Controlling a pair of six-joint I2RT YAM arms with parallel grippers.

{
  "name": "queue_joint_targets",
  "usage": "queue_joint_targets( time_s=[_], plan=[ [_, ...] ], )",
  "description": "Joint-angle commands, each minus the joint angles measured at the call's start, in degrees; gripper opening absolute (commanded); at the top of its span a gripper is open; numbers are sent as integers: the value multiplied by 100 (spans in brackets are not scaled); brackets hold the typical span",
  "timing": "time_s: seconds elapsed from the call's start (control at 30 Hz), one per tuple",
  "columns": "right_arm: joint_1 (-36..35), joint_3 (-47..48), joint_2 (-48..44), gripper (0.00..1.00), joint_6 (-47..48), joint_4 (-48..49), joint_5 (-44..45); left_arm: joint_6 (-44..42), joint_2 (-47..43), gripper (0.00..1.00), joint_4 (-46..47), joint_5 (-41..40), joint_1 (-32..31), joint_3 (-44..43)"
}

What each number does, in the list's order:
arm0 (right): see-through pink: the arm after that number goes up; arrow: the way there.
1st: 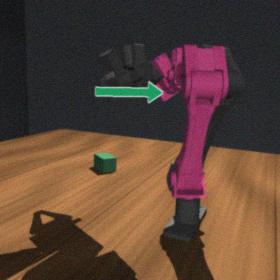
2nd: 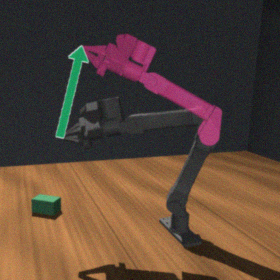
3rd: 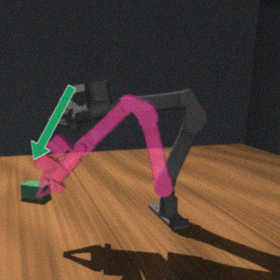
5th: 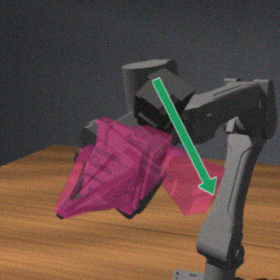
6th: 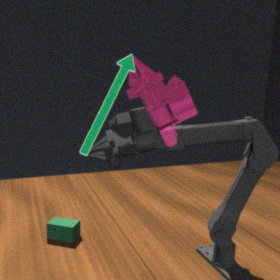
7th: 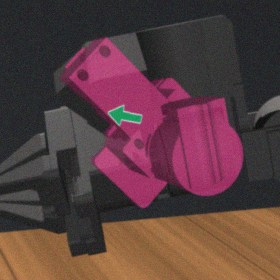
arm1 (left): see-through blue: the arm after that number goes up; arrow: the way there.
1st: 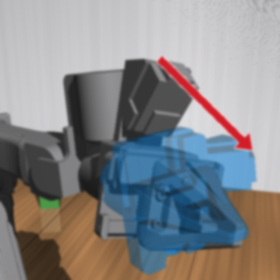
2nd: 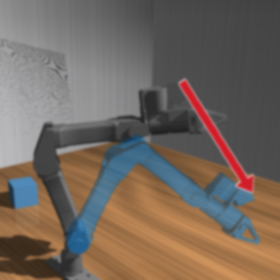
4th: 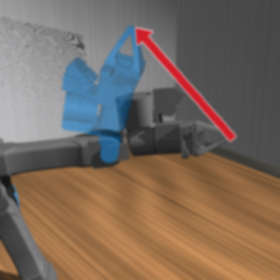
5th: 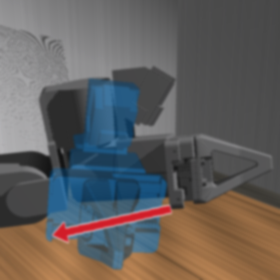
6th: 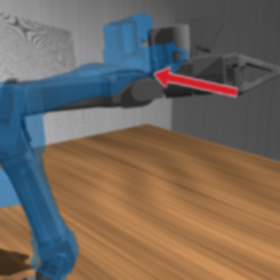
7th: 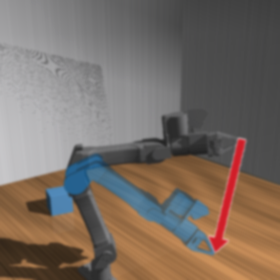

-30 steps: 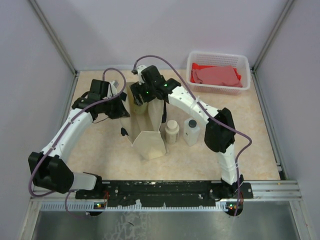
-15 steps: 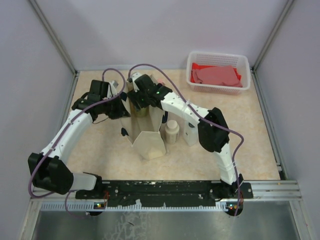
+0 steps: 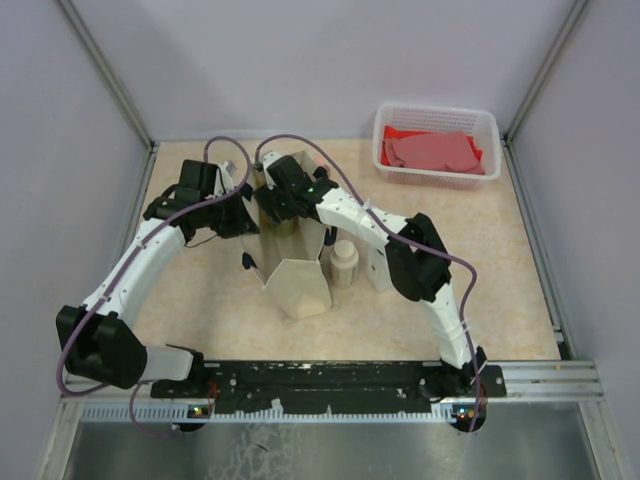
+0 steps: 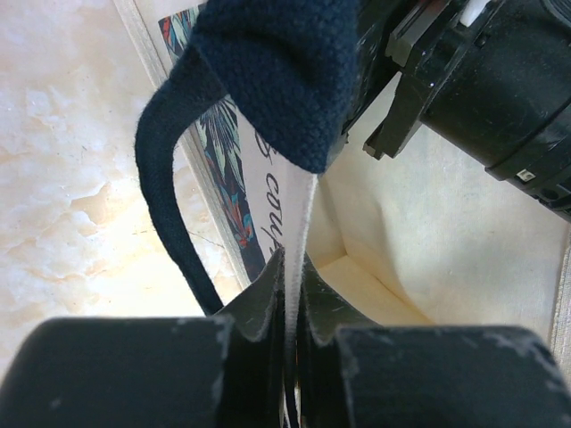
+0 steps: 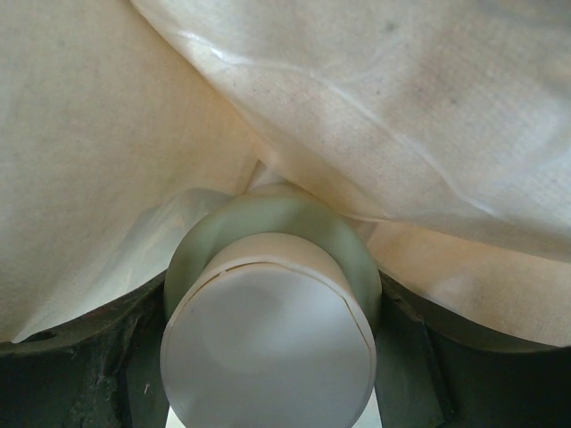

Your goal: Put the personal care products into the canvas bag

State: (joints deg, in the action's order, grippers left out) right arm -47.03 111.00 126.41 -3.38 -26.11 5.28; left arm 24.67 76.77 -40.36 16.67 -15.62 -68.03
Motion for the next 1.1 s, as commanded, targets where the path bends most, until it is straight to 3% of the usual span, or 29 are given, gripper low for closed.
queue_joint_targets(
  time_s=[0.0, 0.13, 0.23, 0.5, 0.83, 1.07],
  plan=[
    [2, 171, -39, 19, 83, 337, 108, 67, -56, 9, -19, 167, -27, 26],
    [0, 272, -68, 39, 92, 175, 77, 61, -31, 9, -12, 168, -29, 41],
    [0, 357, -200, 65, 130, 35, 76, 73, 7, 9, -5, 168, -29, 39],
    [1, 639, -878, 87, 209, -409, -91, 73, 135, 8, 13, 181, -29, -18],
    [94, 156, -2289, 89, 325, -709, -136, -8, 290, 8, 4, 166, -29, -131],
    [1059, -644, -3398, 89, -355, -345, -782, -18, 369, 7, -96, 116, -29, -210]
  ],
)
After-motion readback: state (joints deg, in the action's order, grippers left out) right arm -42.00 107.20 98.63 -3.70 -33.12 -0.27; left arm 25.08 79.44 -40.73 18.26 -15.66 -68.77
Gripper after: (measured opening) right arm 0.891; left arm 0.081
